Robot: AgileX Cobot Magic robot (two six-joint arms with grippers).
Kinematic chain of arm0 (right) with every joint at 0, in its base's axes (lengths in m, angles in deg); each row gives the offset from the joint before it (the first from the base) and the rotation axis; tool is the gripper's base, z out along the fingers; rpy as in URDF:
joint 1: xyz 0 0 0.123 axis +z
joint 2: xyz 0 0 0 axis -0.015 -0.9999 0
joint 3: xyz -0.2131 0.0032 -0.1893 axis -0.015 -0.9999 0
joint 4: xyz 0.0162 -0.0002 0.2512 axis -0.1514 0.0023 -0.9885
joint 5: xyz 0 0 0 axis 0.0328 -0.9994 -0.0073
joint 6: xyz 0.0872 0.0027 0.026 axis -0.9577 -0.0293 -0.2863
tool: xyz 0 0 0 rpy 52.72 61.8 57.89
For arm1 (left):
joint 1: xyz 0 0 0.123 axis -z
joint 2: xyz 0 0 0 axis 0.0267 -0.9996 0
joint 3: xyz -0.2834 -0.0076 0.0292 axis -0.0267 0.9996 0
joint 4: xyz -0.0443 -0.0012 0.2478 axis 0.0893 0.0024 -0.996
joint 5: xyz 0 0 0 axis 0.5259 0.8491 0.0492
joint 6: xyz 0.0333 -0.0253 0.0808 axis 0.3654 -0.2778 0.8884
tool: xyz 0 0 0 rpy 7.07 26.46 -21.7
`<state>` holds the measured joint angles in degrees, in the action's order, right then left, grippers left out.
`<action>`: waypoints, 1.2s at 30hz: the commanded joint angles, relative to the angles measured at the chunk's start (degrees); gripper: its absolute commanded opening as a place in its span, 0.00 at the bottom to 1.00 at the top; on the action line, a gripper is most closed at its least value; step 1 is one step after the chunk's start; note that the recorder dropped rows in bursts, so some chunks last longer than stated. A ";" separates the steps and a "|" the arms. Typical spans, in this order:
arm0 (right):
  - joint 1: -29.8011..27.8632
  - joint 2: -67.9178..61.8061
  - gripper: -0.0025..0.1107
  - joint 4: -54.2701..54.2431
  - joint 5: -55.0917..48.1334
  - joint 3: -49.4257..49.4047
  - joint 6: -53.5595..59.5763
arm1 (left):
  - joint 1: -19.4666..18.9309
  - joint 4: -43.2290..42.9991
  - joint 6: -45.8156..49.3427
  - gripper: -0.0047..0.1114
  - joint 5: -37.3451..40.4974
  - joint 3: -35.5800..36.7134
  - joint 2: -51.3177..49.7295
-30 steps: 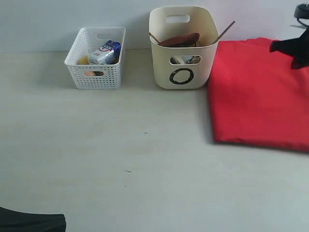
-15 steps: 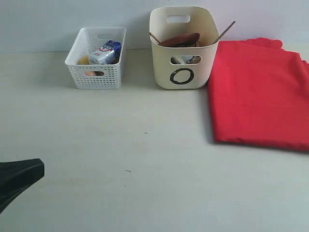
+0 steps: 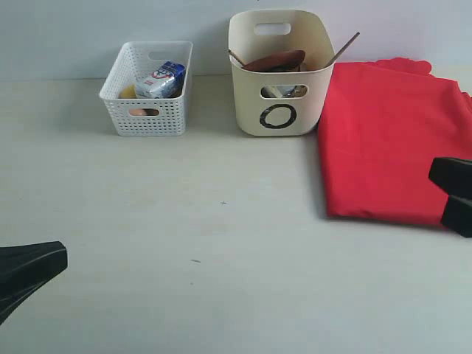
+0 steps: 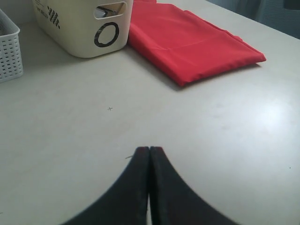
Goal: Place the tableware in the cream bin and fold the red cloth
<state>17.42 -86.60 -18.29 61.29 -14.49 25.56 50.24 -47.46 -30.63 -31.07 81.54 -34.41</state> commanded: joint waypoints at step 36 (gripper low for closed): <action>-8.75 37.19 0.02 0.07 -6.32 -12.40 9.08 | -0.18 -0.27 0.30 0.05 -0.08 0.14 0.61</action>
<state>9.10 -49.79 -18.41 55.00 -26.62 34.47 50.24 -47.57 -30.63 -30.97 81.54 -34.24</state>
